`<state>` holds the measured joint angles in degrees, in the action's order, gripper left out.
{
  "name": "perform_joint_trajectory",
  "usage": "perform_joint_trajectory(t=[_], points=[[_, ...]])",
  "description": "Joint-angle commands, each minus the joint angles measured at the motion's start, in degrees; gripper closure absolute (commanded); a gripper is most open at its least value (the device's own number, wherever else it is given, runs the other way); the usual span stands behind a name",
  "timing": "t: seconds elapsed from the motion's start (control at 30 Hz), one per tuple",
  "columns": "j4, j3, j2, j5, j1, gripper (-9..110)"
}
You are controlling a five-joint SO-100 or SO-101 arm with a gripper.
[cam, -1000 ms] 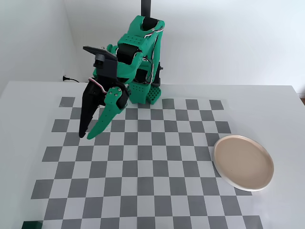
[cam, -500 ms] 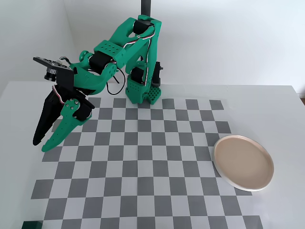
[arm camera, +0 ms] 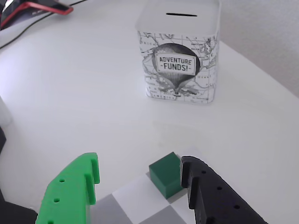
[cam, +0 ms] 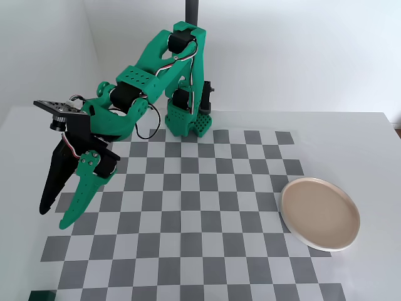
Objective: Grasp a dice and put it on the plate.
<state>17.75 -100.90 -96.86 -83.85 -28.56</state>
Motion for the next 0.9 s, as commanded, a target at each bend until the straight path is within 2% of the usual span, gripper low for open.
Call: perform_joint_trajectory(t=[0.0,0.87], points=[[-0.44,9.32,2.37,0.44,0.26,88],[-0.26,32.52,30.59,0.88,-2.37,86]])
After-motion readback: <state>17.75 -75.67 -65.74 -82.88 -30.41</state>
